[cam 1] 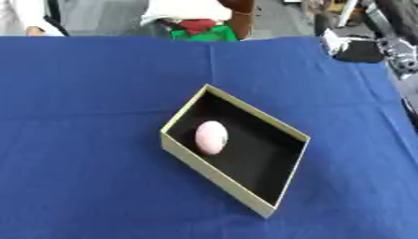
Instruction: Pick up objects on the table and place them in the box.
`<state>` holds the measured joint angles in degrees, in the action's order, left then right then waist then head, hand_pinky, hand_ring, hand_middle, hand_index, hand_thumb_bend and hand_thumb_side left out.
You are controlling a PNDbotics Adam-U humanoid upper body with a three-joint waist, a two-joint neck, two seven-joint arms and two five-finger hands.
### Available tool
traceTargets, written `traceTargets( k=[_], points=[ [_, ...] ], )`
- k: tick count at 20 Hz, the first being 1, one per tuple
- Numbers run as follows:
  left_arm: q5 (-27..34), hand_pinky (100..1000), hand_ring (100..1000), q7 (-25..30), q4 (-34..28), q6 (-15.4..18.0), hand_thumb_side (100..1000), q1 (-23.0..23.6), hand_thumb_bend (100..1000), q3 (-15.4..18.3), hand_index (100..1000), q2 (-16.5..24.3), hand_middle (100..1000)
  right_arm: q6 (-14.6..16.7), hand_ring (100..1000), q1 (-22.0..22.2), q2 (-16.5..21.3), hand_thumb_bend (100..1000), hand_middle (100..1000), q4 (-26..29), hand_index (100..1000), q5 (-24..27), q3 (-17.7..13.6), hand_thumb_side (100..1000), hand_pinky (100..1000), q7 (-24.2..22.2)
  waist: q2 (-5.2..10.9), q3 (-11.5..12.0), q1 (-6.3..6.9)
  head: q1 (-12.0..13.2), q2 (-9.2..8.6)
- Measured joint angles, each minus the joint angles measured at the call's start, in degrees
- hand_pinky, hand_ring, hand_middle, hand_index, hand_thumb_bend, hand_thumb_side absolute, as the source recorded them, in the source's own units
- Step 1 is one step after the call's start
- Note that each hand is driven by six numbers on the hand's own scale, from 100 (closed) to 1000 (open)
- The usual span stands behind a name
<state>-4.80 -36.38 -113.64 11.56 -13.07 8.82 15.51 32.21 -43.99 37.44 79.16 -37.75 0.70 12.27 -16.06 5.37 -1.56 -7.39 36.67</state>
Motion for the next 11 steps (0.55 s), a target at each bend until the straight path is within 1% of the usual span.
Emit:
traceTargets(
  k=[2,3,4,5,8,11],
  points=[
    [-0.1,740,632,0.0,0.0,0.0,929,0.0,546,0.1,690,0.0,699,-3.3,749,0.8,-0.4,100,732,0.8,865,4.0,-1.8,875,647,-1.1,-0.16,0.0,0.18,0.2,-0.10],
    [-0.1,740,632,-0.1,0.0,0.1,929,0.0,546,0.2,690,0.0,699,-4.9,748,1.2,-0.7,100,732,1.2,866,6.2,-2.8,879,646,-1.6,-0.19,0.0,0.21,0.2,-0.22],
    [-0.2,740,631,-0.1,0.0,0.1,929,0.0,545,0.3,690,0.0,699,-6.3,745,1.5,-1.0,100,733,1.5,873,8.4,-3.8,916,634,-2.0,-0.20,0.0,0.23,0.3,-0.35],
    [-0.2,740,631,-0.2,0.0,0.1,929,0.0,545,0.3,690,0.0,699,-7.7,745,1.9,-1.3,100,734,1.8,875,10.5,-4.7,926,631,-2.5,-0.21,0.0,0.25,0.3,-0.46],
    [-0.2,740,630,-0.4,0.0,0.1,929,0.0,545,0.3,690,0.0,699,-11.5,747,2.9,-2.0,100,742,2.2,887,15.6,-7.6,1000,616,-3.4,-0.32,0.0,0.51,0.7,-0.52],
    [-0.3,740,629,-0.4,0.0,0.1,929,0.0,545,0.3,690,-0.1,699,-14.9,747,3.5,-2.8,100,741,2.0,897,19.8,-9.9,1000,601,-3.9,-0.54,-0.1,0.68,0.8,-0.72]
  ],
)
